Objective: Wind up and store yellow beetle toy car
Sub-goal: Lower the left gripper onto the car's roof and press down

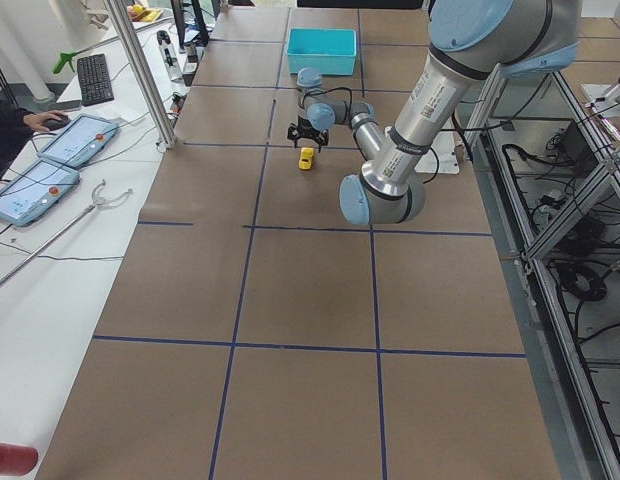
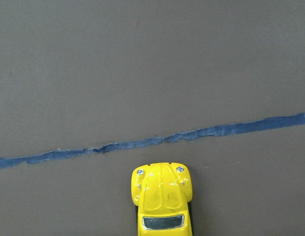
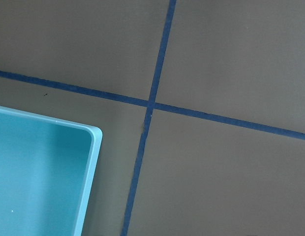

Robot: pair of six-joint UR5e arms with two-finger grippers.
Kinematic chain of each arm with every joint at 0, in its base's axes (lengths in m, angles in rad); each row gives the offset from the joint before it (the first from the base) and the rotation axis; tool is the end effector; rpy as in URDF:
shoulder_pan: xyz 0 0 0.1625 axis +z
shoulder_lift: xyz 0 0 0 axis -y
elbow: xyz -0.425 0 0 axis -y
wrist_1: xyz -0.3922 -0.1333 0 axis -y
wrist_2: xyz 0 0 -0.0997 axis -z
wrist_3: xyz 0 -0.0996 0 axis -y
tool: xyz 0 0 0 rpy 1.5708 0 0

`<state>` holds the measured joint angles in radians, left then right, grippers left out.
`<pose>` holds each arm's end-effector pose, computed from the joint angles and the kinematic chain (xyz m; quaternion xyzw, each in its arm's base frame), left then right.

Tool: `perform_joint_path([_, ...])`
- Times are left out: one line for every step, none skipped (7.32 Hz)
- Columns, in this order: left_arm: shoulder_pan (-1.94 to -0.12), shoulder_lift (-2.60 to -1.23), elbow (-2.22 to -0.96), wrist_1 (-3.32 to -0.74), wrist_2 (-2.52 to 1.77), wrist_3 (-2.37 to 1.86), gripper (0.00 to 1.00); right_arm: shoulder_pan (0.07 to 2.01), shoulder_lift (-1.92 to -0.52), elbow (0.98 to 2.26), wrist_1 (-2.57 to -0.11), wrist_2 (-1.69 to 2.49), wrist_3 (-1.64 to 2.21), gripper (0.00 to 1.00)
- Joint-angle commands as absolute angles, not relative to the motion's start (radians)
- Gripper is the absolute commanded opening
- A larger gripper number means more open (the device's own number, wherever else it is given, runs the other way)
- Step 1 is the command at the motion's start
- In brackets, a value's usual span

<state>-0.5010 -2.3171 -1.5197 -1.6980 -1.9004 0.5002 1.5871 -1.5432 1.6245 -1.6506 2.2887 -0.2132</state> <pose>0.5888 -0.4376 0.2144 0.3362 0.2551 0.6855 0.5933 0.0760 -0.5013 0.6304 0.0409 -0.3489 -0.0923 0.9317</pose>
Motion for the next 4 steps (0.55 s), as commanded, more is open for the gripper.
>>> perform_joint_path([-0.489, -2.318, -1.502, -1.701, -1.896, 0.499, 0.99, 1.588, -1.543, 1.624, -1.651, 2.289, -0.213, 1.00])
perform_joint_path([-0.489, -2.319, -1.493, -1.701, -1.896, 0.497, 0.99, 1.588, -1.543, 1.624, -1.651, 2.289, -0.213, 1.00])
perform_joint_path([-0.489, -2.333, -1.471, -1.701, -1.888, 0.497, 0.99, 1.586, -1.543, 1.624, -1.651, 2.289, -0.213, 1.00])
perform_joint_path([-0.489, -2.344, -1.463, -1.703, -1.882, 0.497, 0.98, 1.588, -1.543, 1.624, -1.651, 2.289, -0.213, 1.00])
